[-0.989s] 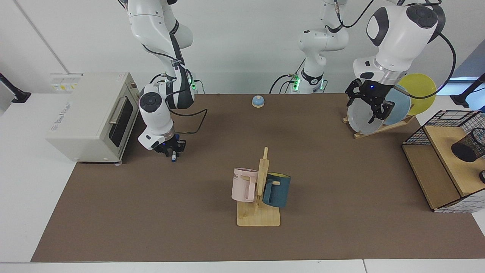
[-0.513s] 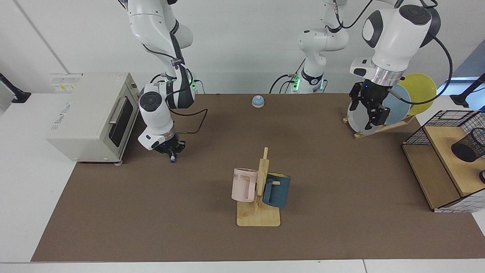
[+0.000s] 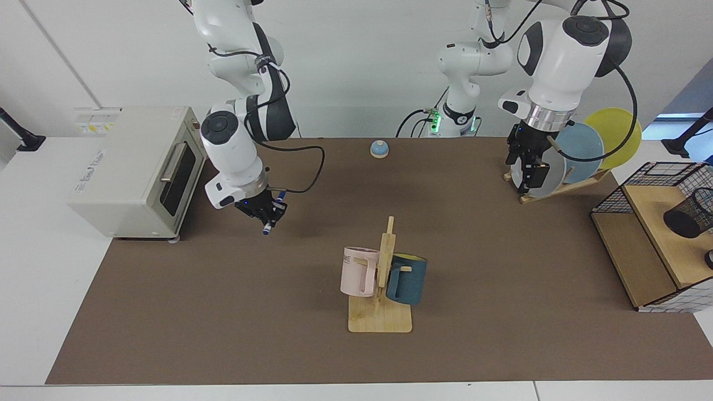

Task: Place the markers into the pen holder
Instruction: 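Lift the marker with the right gripper while the left gripper approaches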

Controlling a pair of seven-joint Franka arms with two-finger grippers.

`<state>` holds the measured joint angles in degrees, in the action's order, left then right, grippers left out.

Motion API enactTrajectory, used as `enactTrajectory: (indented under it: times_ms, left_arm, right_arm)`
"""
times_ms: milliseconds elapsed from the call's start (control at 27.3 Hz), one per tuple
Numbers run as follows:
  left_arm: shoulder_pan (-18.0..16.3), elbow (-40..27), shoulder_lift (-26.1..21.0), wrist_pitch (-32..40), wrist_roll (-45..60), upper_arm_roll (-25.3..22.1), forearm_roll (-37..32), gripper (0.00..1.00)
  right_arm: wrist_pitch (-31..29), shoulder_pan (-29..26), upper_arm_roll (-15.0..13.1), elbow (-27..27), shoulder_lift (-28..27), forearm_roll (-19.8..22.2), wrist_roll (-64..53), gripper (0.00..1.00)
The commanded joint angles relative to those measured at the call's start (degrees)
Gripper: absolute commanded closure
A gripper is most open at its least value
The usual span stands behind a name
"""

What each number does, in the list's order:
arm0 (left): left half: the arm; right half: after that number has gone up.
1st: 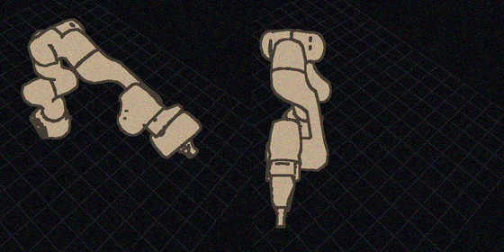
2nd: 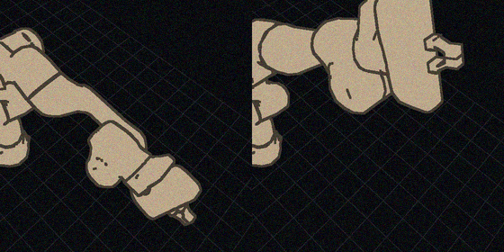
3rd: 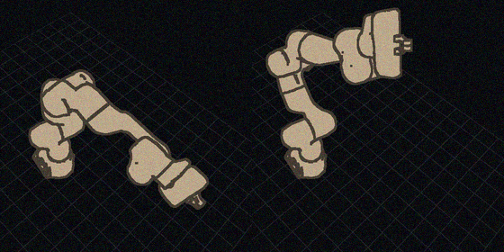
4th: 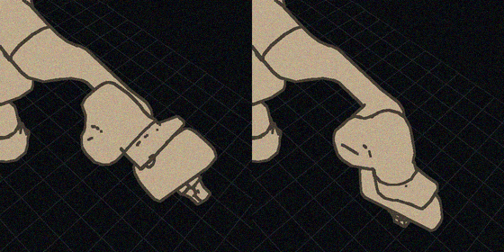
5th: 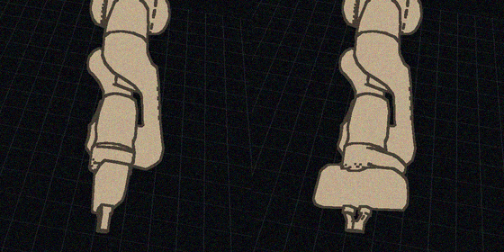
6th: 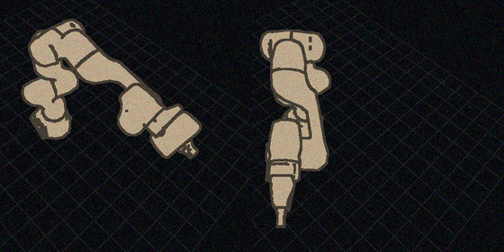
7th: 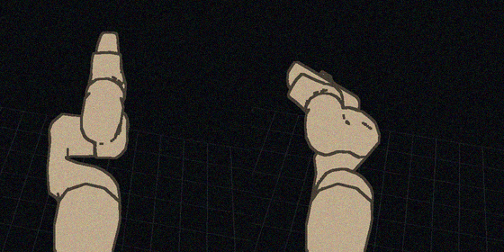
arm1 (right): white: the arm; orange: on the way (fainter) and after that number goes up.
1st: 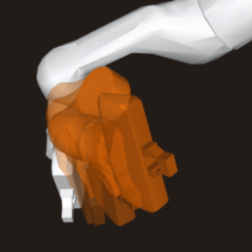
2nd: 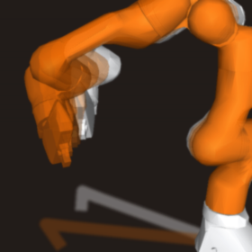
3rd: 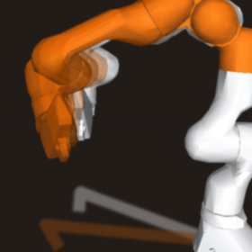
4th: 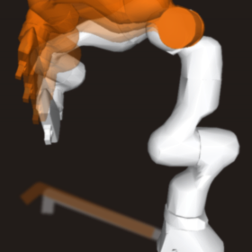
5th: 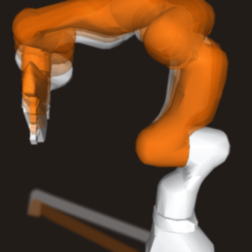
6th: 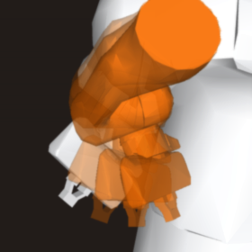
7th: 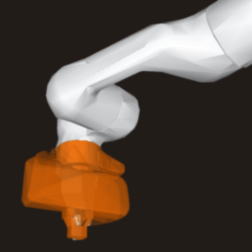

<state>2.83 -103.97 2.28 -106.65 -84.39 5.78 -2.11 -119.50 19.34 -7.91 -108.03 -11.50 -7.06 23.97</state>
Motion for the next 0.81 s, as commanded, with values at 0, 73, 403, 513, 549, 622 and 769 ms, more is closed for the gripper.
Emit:
enactTrajectory:
  times_ms: [0, 73, 403, 513, 549, 622, 769]
  left_arm:
    - [1.8, -1.9, 1.6, 2.7, -1.5, -0.2, -0.2, 0.00]
    - [1.9, -1.9, 1.9, 4.5, -1.0, 0.1, 1.1, 0.00]
    - [3.1, -3.1, 3.2, 5.9, 3.7, 1.2, 5.1, 0.00]
    - [5.1, -4.5, 4.1, 6.2, 9.1, 1.7, 5.4, 0.00]
    - [5.8, -4.6, 4.1, 6.1, 10.4, 1.7, 5.4, 0.00]
    - [7.4, -4.6, 4.1, 6.0, 12.9, 1.7, 5.4, 0.00]
    - [9.4, -4.6, 3.4, 5.8, 15.6, 1.7, 6.1, 0.00]
  right_arm:
    - [5.1, 2.3, 0.0, 5.4, -1.1, -4.4, 10.2, 1.00]
    - [5.6, 2.8, 0.0, 5.6, -1.2, -5.2, 13.5, 1.00]
    - [5.6, 6.1, 0.1, 10.2, -2.7, -12.5, 28.5, 1.00]
    - [5.6, 7.1, 0.1, 12.1, -3.5, -14.6, 32.7, 1.00]
    - [5.6, 7.5, 0.1, 12.7, -3.7, -14.8, 34.0, 1.00]
    - [5.6, 8.3, 0.1, 13.8, -4.1, -15.6, 36.8, 1.00]
    - [5.2, 9.7, 0.1, 14.8, -4.7, -19.3, 40.4, 1.00]
